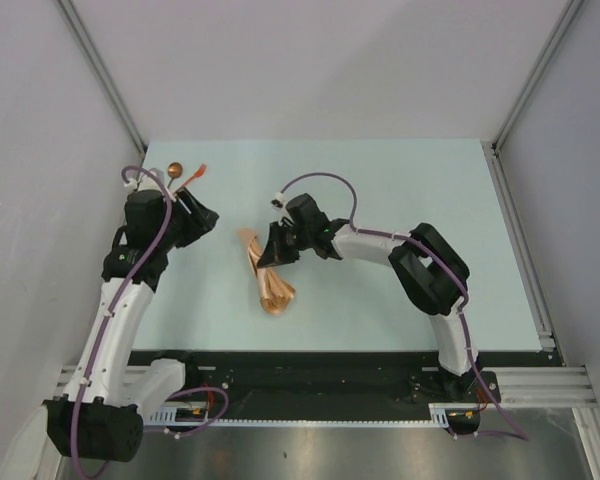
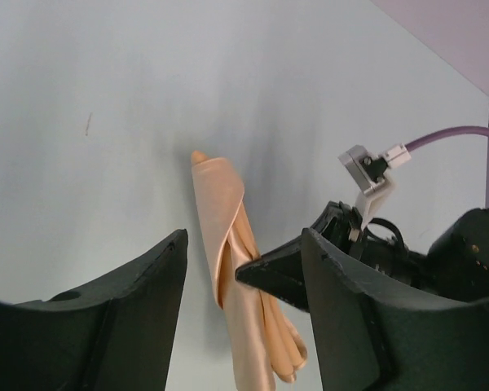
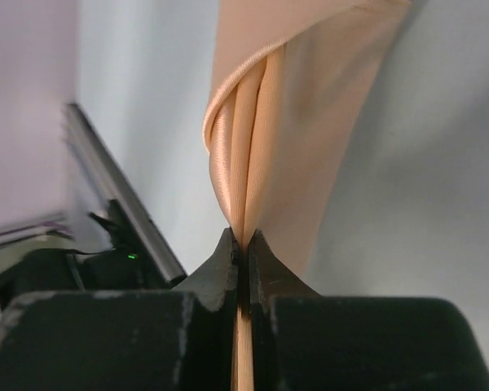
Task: Fold the napkin into a case and place the utensils inside
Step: Turn over the smaller rectangle-folded napkin at the center of the board.
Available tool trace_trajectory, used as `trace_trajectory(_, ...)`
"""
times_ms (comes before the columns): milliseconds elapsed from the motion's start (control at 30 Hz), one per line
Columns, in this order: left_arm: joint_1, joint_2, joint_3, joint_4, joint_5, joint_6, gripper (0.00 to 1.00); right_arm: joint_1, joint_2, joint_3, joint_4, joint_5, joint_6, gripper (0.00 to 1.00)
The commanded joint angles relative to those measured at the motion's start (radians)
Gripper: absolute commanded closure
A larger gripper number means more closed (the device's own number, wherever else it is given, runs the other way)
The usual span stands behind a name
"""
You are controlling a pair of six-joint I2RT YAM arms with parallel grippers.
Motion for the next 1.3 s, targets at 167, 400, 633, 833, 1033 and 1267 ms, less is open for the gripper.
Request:
trace_trajectory(167, 0.007, 0.045, -0.033, 0.120, 0.116, 0.030, 0.39, -0.121, 0.029, -0.277, 0.811, -0.401, 0.447, 1.00)
trace_trajectory(400, 0.006, 0.084, -0.107, 0.246, 0.248, 0.016, 0.41, -0.204, 0.064, -0.398, 0.994, -0.458, 0.494, 1.00)
trace_trajectory(633, -0.027, 0.168, -0.151, 0.316, 0.288, -0.001, 0.43, -0.267, 0.100, -0.501, 1.069, -0.489, 0.486, 0.90)
trace_trajectory(833, -0.093, 0.236, -0.157, 0.356, 0.279, -0.012, 0.44, -0.336, 0.103, -0.553, 1.080, -0.513, 0.448, 0.79)
trace_trajectory(1033, -0.177, 0.357, -0.148, 0.411, 0.302, -0.041, 0.44, -0.430, 0.037, -0.566, 0.886, -0.536, 0.257, 0.50)
trace_trajectory(1267, -0.241, 0.420, -0.140, 0.430, 0.294, -0.065, 0.45, -0.458, -0.225, -0.307, -0.184, -0.046, -0.363, 0.31)
